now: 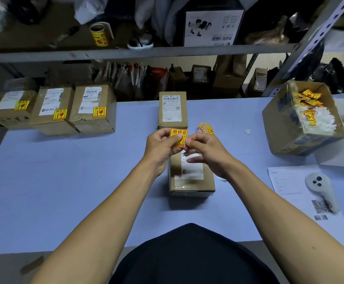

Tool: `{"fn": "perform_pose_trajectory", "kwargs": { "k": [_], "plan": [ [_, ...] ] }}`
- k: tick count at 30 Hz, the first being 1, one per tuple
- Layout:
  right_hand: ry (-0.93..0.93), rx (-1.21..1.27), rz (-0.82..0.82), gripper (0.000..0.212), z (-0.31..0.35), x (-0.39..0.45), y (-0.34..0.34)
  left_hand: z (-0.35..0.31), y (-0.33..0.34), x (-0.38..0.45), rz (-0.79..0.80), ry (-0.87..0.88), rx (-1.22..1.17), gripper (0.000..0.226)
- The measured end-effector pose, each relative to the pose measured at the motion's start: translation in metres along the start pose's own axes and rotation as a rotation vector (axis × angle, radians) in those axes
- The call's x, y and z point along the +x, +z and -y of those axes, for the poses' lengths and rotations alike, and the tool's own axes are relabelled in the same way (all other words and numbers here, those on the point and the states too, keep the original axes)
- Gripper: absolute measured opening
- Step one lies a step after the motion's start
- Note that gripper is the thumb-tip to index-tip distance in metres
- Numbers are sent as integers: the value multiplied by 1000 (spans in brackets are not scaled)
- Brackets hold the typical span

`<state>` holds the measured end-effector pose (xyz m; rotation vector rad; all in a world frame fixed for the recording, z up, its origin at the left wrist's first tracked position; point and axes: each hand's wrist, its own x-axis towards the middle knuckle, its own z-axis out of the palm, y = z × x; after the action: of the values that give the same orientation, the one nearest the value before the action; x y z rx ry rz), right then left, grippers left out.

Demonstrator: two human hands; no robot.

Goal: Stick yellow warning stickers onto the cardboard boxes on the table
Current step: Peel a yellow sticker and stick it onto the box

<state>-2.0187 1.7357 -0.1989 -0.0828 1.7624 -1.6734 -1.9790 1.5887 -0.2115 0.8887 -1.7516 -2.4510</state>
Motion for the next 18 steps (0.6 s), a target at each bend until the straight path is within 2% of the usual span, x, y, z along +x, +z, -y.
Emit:
{"fn": "perform_pose_trajectory", "kwargs": {
  "k": [3,6,8,10,13,15,18],
  "plan": [
    [-41,-29,1,15,0,2,3,-2,0,-1,-13,31,-4,20],
    [-78,-40,-8,17,-1,3,6,-2,2,-3,-33,67,0,33],
    [-95,-58,-20,19,-1,3,6,1,2,-2,-85,125,125,39],
    [-106,-66,-38,20,-2,3,6,3,0,-2,-123,227,297,29],
    [-114,-49,-70,19,-2,3,4,5,-4,-8,-29,339,425,7],
    [-118,-48,-78,19,-1,3,3,6,-5,-11,60,356,422,9],
    [-126,-50,-74,19,-3,2,2,7,-7,-12,80,362,415,14]
  ]
}}
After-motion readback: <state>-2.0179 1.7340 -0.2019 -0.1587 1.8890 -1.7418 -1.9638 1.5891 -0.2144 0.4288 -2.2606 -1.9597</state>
